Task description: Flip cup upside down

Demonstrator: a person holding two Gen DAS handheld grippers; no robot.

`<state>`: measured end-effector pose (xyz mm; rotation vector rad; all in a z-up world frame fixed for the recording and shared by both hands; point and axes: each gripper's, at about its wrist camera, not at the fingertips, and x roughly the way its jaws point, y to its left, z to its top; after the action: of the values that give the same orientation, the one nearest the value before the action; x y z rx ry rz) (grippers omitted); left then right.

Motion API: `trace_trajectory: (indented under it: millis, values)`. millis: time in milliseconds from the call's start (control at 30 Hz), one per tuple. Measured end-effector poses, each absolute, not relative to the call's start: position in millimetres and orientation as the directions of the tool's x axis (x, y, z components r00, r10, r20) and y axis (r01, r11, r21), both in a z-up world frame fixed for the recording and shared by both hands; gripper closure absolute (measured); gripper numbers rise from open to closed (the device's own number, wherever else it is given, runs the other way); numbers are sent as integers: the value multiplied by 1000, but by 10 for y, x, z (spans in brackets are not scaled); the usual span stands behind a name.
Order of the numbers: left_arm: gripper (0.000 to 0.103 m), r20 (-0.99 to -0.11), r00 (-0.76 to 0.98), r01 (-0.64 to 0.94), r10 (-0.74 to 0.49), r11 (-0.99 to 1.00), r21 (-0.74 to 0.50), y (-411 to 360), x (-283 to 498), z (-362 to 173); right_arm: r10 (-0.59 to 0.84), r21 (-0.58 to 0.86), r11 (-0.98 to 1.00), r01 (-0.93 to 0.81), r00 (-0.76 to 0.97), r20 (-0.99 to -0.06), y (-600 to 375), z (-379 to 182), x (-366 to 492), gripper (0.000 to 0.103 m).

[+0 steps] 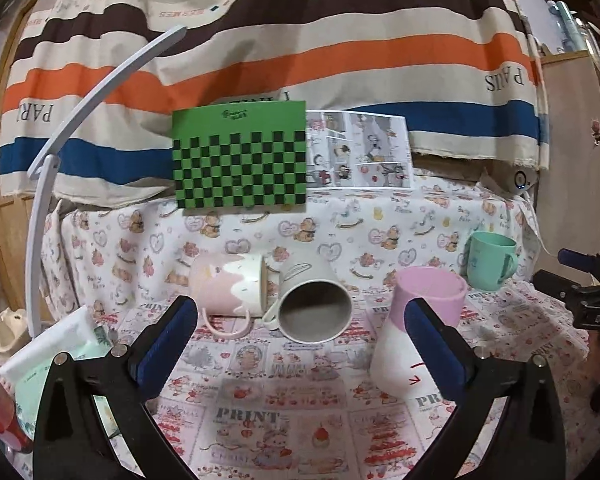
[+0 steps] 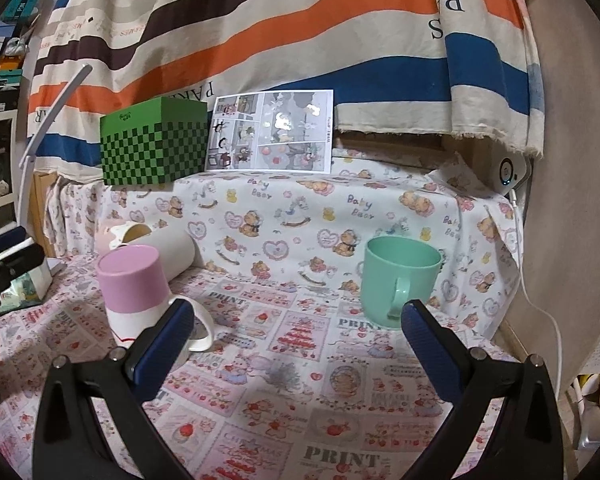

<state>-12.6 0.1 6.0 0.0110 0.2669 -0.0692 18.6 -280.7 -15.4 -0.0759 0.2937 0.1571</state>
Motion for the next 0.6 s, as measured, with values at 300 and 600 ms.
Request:
trace_trajectory:
  millis: [300,600]
  values:
    - [0,-290,957,19,-26,999,-26,96,-63,19,161,-60,981,-185,944,-289,-2771,-152,159,0]
    - [0,-305,952,15,-13,1000,3,47,-37,1,183,-55,977,-207,938,-295,-2755,-155,165,0]
